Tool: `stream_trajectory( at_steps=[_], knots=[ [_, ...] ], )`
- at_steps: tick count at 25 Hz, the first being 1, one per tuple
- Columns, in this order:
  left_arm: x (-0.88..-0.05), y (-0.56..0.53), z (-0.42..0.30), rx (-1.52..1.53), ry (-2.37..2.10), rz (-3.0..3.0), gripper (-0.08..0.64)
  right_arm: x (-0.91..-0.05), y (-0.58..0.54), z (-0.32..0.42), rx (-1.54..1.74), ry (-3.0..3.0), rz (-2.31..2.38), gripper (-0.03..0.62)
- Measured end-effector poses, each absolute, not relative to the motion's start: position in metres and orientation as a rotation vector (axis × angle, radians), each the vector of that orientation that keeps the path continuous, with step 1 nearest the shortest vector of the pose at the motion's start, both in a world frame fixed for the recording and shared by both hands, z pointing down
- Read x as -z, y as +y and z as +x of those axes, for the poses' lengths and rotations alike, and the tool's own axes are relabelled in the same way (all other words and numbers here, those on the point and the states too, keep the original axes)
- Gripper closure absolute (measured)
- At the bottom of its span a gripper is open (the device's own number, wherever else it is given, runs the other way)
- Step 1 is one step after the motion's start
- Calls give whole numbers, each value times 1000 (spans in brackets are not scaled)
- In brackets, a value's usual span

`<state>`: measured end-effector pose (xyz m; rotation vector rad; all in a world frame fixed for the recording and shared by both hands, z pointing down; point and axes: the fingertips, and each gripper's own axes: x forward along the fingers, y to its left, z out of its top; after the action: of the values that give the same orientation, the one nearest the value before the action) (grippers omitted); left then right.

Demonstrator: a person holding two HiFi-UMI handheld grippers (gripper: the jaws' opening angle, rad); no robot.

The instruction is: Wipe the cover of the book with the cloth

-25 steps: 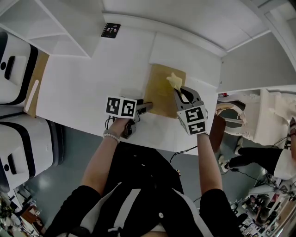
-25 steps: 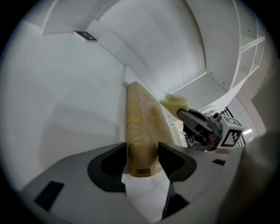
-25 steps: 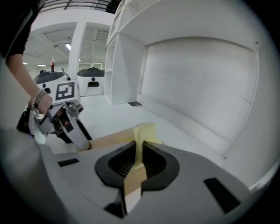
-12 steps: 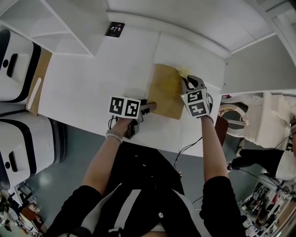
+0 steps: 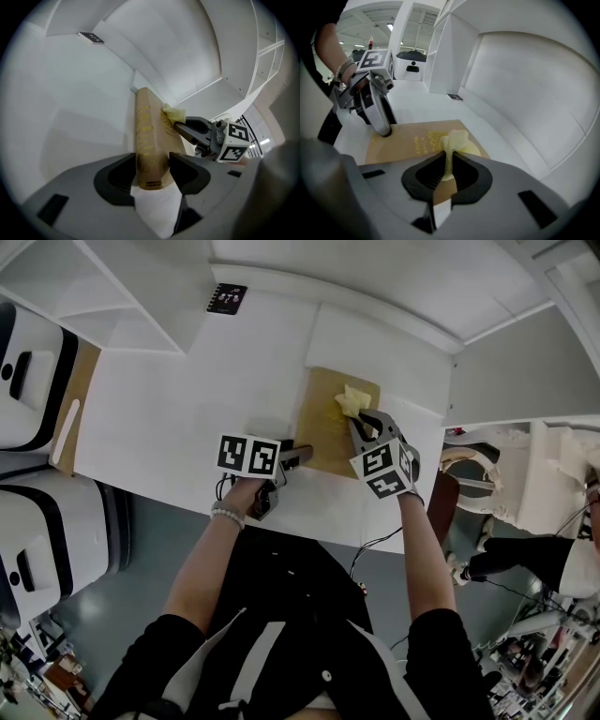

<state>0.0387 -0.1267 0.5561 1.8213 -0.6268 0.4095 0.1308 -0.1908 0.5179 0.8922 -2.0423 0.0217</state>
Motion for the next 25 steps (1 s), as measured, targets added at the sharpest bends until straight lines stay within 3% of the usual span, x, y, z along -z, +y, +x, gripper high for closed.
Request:
stream_trajectory(
  at_steps=[25],
  knots=[
    [-556, -126, 39, -400, -626, 1806, 336, -515, -54, 97, -67, -2148, 501, 556]
  ],
)
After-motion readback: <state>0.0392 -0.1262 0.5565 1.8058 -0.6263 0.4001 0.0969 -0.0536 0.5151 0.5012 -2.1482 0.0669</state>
